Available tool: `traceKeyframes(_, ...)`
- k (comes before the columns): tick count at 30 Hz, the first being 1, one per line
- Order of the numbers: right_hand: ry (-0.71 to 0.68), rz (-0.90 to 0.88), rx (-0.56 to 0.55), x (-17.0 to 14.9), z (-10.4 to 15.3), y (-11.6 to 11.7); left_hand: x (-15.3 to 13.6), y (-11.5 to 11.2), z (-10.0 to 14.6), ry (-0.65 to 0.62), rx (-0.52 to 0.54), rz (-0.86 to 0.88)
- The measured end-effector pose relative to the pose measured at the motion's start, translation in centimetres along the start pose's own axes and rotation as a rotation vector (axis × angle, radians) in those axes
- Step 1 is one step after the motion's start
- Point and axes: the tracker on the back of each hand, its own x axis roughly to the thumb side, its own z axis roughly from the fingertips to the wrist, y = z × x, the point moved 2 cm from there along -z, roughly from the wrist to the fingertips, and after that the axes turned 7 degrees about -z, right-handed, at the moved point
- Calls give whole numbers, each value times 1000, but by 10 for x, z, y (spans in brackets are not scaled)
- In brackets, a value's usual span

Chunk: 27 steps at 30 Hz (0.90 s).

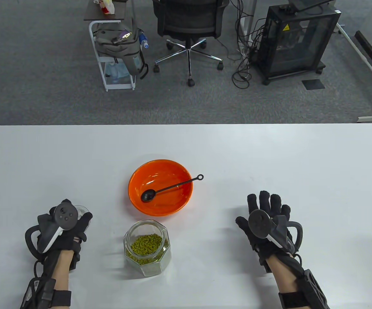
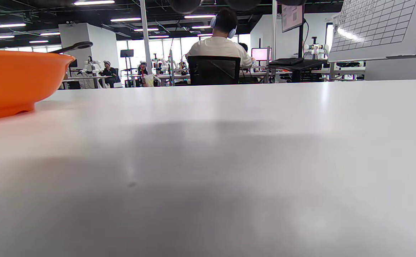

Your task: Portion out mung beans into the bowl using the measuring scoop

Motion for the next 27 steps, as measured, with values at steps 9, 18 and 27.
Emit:
traceKeyframes(9,1,-1,3,0,0,0,0,-8,-2,26,-39,1)
traceKeyframes(18,3,-2,6,-1,0,0,0,-12,-3,29,-49,-29)
traceKeyframes(27,5,2,8,-1,0,-1,0,-16,-3,38,-61,-30)
